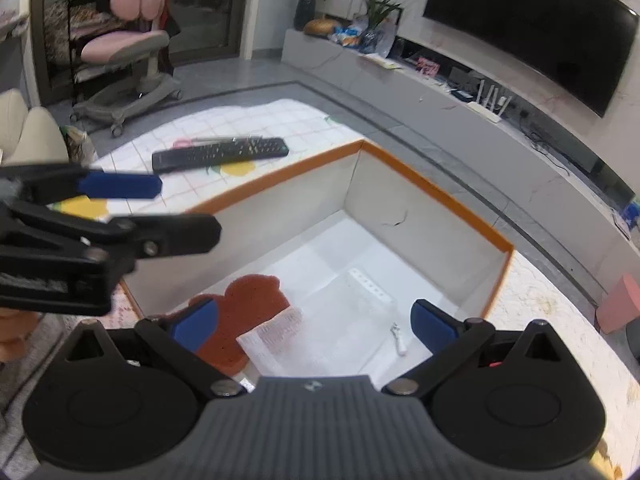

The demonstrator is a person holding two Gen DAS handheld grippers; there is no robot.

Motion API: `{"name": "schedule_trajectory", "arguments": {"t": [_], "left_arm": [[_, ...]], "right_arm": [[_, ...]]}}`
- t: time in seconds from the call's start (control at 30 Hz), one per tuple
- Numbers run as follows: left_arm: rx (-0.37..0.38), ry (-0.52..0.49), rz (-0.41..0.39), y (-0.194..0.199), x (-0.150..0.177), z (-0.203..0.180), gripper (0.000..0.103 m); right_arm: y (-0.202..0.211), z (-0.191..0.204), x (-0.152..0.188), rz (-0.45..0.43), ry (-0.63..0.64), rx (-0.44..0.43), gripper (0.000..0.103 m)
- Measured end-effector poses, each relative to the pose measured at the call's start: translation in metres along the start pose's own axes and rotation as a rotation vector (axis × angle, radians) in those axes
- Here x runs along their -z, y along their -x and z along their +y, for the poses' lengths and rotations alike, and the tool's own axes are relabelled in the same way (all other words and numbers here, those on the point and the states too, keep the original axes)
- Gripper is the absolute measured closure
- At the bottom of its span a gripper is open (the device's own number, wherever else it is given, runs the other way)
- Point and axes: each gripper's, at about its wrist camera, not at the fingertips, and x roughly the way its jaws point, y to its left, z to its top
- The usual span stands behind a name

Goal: Organize soft objects
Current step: 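Move the right tool back to the table and grasp the clear plastic bag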

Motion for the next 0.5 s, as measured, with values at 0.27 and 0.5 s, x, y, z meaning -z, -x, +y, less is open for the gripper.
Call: {"name": "schedule_trajectory", "arguments": {"t": [0.27, 0.5], "left_arm": [[0.026, -0.042, 0.009, 0.005, 0.003, -0.019, 0.007], [0.048, -0.091, -0.006, 0.017, 0.0, -0.057, 0.007]], "right_arm": [[0.056, -0.021, 0.016, -0.046, -0.09, 0.056, 0.002], [0.111, -0.063, 0.052, -0.07, -0.304, 0.171, 0.002]]}}
